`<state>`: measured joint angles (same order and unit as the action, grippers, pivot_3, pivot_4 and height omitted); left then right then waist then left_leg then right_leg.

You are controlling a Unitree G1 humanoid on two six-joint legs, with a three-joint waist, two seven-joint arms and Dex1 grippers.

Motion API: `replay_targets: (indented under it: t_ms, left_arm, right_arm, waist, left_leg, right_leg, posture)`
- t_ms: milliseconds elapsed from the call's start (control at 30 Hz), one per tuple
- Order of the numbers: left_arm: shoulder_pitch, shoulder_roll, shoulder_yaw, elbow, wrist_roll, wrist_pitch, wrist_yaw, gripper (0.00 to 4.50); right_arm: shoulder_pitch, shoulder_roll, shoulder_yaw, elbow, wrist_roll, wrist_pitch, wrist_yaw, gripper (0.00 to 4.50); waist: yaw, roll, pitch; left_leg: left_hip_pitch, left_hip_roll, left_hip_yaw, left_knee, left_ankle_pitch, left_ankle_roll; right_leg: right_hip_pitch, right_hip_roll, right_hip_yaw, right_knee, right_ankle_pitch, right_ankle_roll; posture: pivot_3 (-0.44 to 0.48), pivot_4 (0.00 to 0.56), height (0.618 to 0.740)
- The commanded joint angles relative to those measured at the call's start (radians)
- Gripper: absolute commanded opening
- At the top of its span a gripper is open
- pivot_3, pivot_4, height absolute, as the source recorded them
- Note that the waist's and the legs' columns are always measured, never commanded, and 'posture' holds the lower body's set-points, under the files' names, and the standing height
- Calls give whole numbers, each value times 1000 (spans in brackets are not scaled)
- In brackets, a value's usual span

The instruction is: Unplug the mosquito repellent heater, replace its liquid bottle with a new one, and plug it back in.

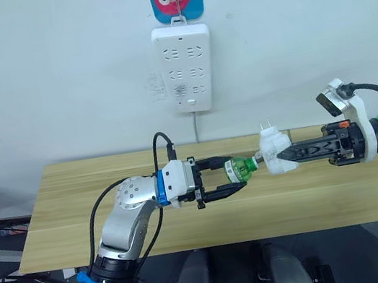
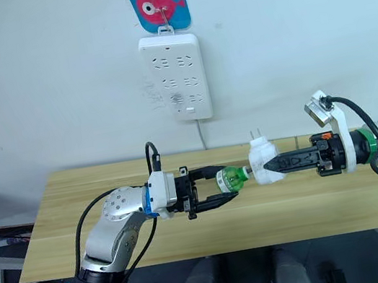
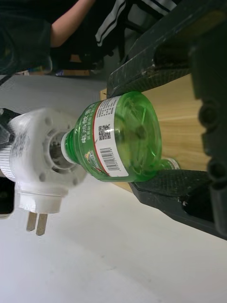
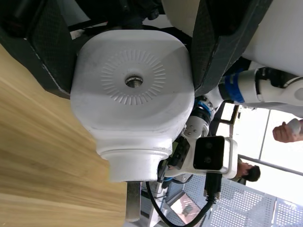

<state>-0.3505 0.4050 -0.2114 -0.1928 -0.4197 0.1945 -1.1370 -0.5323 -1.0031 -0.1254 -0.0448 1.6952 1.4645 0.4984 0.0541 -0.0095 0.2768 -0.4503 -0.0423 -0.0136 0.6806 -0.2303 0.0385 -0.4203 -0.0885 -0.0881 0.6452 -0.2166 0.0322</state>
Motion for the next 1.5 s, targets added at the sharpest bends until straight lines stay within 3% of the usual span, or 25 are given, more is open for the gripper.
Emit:
replay_targets:
  t_ms: [33,500,1233,1500]
  left_arm:
    - [3,-3,-20,-56,-19,-21,-23,2224]
    - [-41,-33,6,-10,-17,4,22,2224]
    - [-5,2,-33,-66,-8,-20,-22,2224]
    - [-34,-27,-28,-35,2,-3,21,2224]
  right_arm:
    - [-11,-10,-15,6,29,-7,0,2989]
    - [24,-22,-11,-71,51,-4,17,2989]
    - [-22,-13,-3,-2,49,-19,-10,2989]
    - [4,-9,7,-63,60,-24,-10,2989]
  waist:
    - [0,0,0]
    - [0,0,0]
    - [0,0,0]
    - [0,0,0]
  left_leg:
    - [0,0,0,0,0,0]
    - [0,0,0,0,0,0]
    - [0,0,0,0,0,0]
    - [0,0,0,0,0,0]
  right_leg:
    - [0,0,0,0,0,0]
    - [0,0,0,0,0,0]
    - [0,0,0,0,0,0]
    - [0,0,0,0,0,0]
  posture:
    - [77,248,740]
    - [73,249,740]
    - [73,253,740]
    - [75,248,740]
